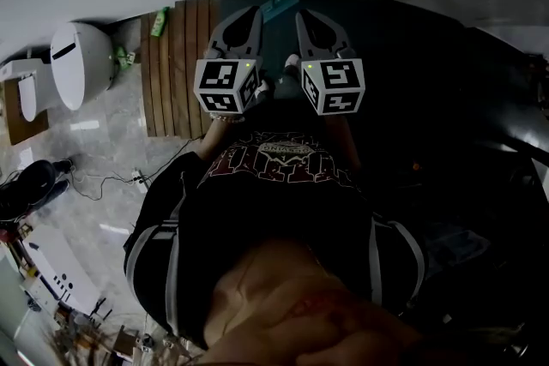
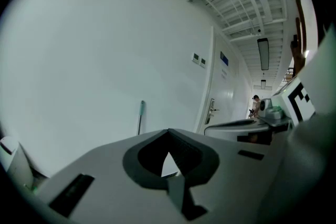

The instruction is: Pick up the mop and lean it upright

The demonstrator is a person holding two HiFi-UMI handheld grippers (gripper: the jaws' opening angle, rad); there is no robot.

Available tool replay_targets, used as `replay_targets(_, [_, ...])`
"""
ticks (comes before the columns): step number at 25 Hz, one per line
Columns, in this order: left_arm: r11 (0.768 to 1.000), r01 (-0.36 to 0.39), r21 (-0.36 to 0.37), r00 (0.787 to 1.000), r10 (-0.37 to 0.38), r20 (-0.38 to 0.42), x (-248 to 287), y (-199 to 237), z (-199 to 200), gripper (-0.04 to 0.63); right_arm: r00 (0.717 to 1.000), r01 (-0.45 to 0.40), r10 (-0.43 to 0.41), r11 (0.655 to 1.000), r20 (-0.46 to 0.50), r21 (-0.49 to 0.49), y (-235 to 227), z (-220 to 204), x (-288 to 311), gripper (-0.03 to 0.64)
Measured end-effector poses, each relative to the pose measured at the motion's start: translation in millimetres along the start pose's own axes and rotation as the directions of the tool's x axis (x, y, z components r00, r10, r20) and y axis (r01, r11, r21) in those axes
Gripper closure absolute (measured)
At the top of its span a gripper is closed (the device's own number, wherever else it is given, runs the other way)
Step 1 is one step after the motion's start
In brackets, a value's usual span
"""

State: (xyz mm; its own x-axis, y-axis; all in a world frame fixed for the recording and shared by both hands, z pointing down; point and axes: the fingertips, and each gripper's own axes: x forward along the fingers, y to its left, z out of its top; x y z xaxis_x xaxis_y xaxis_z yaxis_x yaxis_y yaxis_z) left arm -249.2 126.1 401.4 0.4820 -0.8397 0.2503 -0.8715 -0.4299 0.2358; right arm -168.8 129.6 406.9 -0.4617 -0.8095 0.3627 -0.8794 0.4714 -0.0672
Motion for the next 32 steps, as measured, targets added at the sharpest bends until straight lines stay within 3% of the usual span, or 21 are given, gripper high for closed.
replay_targets(17, [0.999, -0.048, 0.010, 0.999, 0.047, 0.024, 91, 14, 38, 0.549, 0.996, -0.077, 0.078, 0.997, 0.038, -0.012, -63, 46, 73, 0.597])
replay_targets(32, [0.985, -0.171, -0.019, 0.984, 0.172, 0.046, 150, 14, 54, 0.549, 0.981, -0.186, 0.189, 0.981, 0.047, -0.054, -117, 67, 111, 0.597])
